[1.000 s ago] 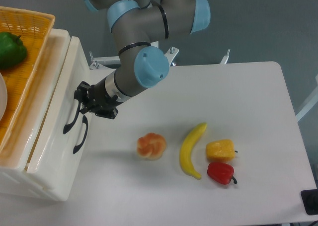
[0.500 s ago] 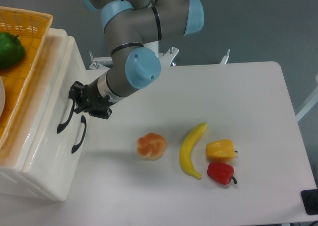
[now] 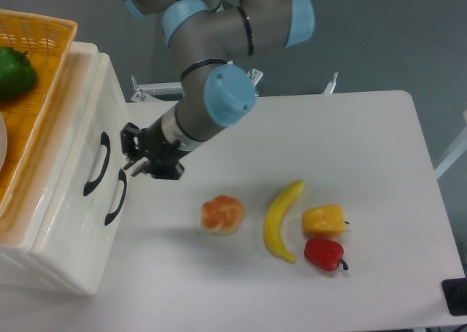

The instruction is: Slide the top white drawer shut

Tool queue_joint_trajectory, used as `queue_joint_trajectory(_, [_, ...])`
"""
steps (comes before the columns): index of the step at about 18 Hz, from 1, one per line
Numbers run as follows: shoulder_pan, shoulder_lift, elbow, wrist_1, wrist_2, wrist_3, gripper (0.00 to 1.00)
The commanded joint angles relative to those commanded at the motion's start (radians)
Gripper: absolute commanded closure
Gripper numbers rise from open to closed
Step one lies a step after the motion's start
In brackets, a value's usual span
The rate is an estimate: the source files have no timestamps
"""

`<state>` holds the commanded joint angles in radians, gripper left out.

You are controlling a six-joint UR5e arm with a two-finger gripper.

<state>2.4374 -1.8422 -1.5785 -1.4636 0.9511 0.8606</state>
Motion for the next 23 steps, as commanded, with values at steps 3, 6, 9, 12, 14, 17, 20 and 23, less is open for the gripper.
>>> queue_joint_trajectory(3, [0.035, -0.012, 0.002, 0.069, 0.002, -0.003, 0.00])
queue_joint_trajectory(6, [0.101, -0.037, 0.020, 0.130, 0.002, 0.005, 0.00])
queue_joint_trajectory(9, [0.169, -0.077, 0.049, 0.215, 0.002, 0.006, 0.00])
queue_joint_trajectory(12, [0.225, -0.103, 0.051, 0.299, 0.005, 0.006, 0.00])
queue_joint_trajectory(14, [0.256, -0.121, 0.061, 0.344, 0.064, 0.017, 0.00])
queue_joint_trajectory(17, [0.267, -0.138, 0.071, 0.382, 0.251, 0.186, 0.00])
queue_joint_trajectory(20, [0.284, -0.144, 0.060, 0.382, 0.418, 0.449, 0.00])
queue_joint_trajectory(23, [0.321, -0.163, 0.066, 0.382, 0.485, 0.596, 0.00])
